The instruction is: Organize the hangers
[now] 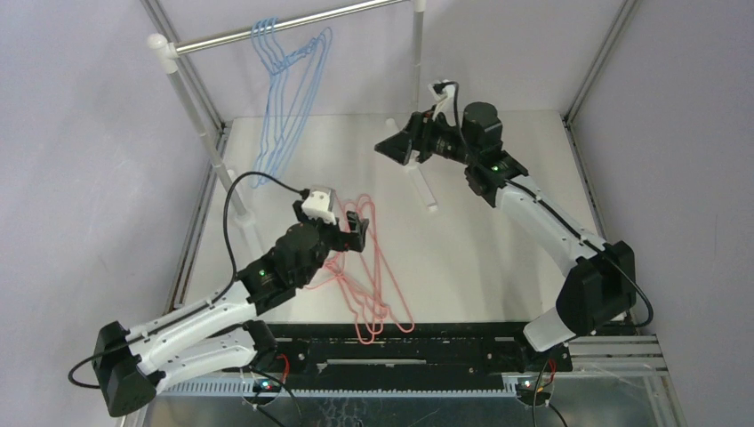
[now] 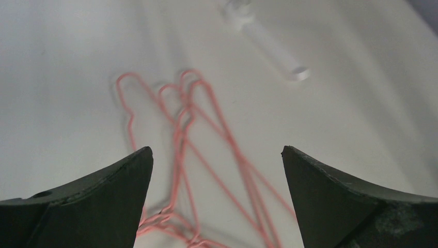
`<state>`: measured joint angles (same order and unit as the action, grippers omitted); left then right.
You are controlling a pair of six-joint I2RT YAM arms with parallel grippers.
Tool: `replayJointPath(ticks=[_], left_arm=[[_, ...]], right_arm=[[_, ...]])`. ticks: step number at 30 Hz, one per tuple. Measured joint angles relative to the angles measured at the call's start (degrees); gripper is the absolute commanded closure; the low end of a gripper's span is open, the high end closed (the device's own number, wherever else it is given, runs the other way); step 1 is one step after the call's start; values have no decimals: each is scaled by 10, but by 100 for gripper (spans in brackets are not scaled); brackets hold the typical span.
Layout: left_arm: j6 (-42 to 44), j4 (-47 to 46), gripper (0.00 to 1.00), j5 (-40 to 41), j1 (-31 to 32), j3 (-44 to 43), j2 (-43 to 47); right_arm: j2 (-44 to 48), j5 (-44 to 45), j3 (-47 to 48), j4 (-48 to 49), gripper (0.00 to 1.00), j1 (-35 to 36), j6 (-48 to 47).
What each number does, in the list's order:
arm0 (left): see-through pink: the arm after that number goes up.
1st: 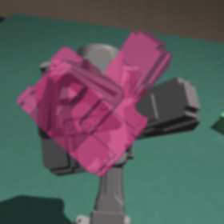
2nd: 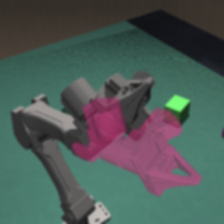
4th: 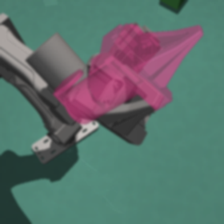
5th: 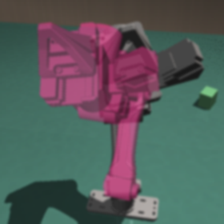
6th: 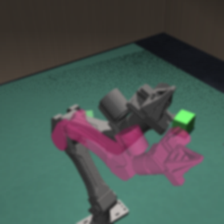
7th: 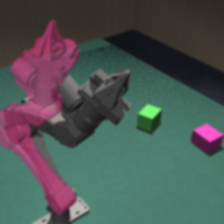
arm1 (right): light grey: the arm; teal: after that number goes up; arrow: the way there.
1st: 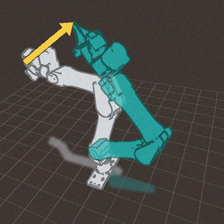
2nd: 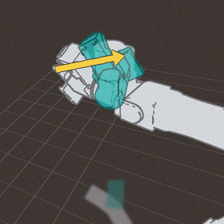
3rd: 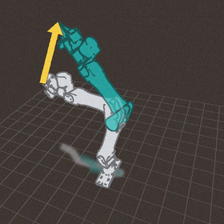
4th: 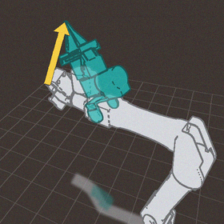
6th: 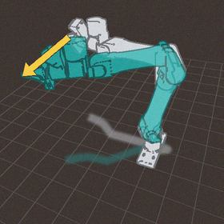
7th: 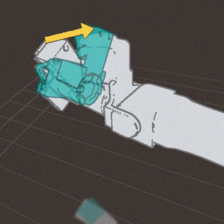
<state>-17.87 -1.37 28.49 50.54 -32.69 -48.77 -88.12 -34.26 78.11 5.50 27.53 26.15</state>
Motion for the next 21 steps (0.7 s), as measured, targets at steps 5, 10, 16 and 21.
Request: replayJointPath(ticks=[5,10,16,21], left_arm=[[33,1,1,9,30,-110,-59],[83,3,0,21,31,-220,-144],[155,-10,0,44,23,-372,-266],[193,-31,1,32,-27,-463,-333]], right_arm=[[44,15,-33,-20,18,-33,-12],[80,21,-56,-32,18,-61,-18],[100,18,-61,-38,18,-86,-18],[106,8,-61,-48,18,-99,-19]])
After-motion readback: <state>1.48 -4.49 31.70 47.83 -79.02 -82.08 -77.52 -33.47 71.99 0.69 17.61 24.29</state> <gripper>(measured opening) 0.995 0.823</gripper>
